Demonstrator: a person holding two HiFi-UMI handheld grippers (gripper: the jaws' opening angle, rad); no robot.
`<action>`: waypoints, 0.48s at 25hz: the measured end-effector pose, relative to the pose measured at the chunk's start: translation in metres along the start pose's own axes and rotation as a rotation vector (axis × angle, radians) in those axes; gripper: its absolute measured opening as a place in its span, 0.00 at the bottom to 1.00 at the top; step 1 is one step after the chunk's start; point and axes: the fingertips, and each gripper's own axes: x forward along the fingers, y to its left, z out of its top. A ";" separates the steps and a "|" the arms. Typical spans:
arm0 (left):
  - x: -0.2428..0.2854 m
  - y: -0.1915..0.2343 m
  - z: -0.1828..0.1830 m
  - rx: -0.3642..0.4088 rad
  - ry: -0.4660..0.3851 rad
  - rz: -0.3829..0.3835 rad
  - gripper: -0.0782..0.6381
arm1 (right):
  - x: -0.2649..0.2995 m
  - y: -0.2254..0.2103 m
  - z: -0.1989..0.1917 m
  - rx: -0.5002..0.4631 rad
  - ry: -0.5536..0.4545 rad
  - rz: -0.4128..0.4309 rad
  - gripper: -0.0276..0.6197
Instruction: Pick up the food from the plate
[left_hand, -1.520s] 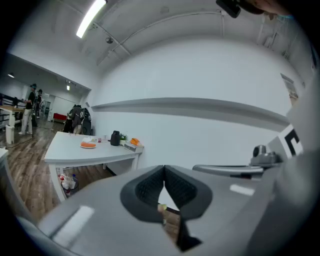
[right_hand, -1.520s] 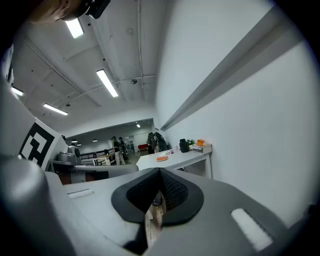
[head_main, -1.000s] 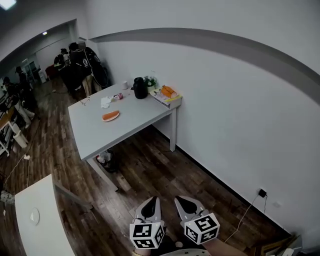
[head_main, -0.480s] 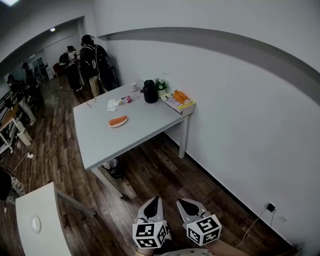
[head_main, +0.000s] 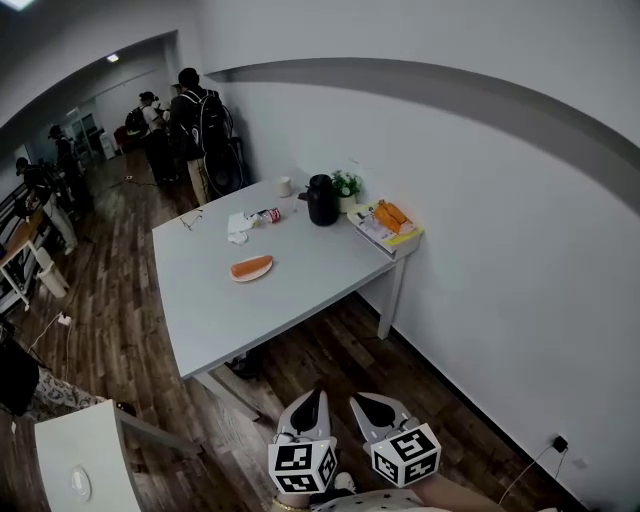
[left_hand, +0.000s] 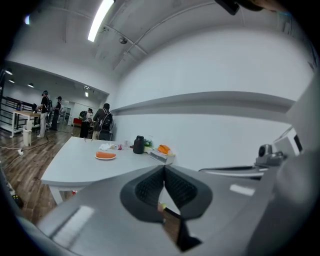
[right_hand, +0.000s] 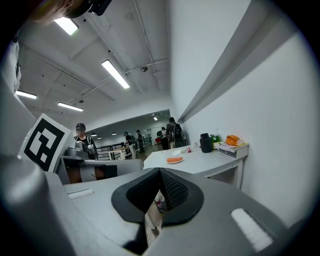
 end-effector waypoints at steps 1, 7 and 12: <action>0.008 0.010 0.003 0.000 -0.001 0.008 0.12 | 0.014 -0.002 0.004 -0.003 -0.002 0.005 0.04; 0.053 0.068 0.018 -0.017 -0.004 0.049 0.12 | 0.090 -0.014 0.020 -0.009 -0.003 0.034 0.04; 0.080 0.101 0.024 -0.045 -0.001 0.083 0.12 | 0.129 -0.021 0.025 -0.005 0.022 0.050 0.04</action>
